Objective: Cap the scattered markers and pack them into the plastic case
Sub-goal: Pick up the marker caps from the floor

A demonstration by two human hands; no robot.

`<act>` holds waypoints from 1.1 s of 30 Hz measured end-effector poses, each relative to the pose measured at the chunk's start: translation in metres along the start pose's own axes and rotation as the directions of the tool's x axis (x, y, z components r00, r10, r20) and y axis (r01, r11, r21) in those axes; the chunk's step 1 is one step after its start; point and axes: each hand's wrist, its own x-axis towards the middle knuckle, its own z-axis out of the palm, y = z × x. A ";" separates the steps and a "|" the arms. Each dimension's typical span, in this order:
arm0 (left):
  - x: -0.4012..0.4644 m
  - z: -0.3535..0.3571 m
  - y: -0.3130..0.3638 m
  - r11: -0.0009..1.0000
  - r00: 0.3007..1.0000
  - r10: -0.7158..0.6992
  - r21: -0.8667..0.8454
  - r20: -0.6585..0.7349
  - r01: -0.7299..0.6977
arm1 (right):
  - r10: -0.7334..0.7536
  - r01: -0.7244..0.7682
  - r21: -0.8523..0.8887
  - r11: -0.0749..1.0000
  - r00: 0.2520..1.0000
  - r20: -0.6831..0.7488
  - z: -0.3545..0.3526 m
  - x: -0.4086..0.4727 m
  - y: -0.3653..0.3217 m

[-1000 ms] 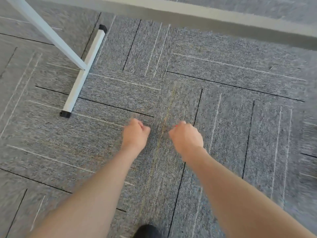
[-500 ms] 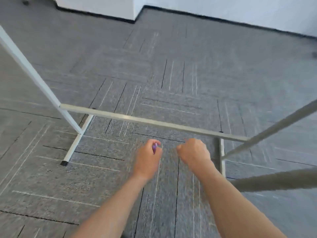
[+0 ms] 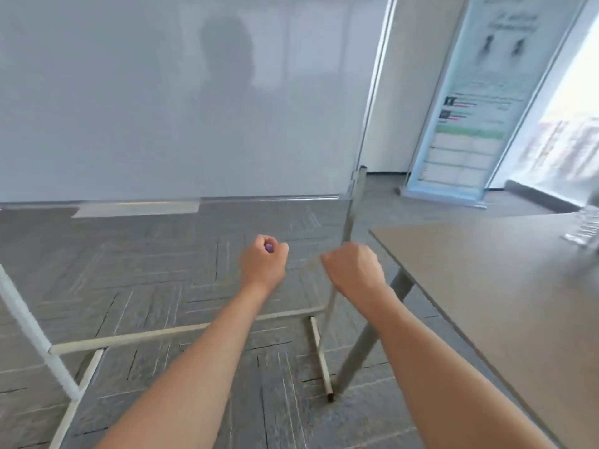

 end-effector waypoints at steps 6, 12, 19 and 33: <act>-0.059 0.118 0.131 0.976 0.950 0.059 -0.216 0.306 0.009 | 0.161 -0.148 0.069 0.986 0.960 -0.231 -0.148 -0.046 0.083; -0.164 0.240 0.189 0.953 0.725 0.031 -0.239 0.688 0.186 | 0.401 -0.344 0.214 0.914 0.838 -0.369 -0.266 -0.129 0.198; -0.263 0.341 0.203 0.985 0.460 -0.004 -0.076 0.888 0.156 | 0.616 -0.567 0.244 0.787 0.695 -0.371 -0.314 -0.213 0.311; -0.377 0.498 0.179 0.939 -0.177 -0.158 0.092 0.971 -0.331 | 0.846 -0.831 0.180 0.526 0.532 -0.016 -0.312 -0.294 0.458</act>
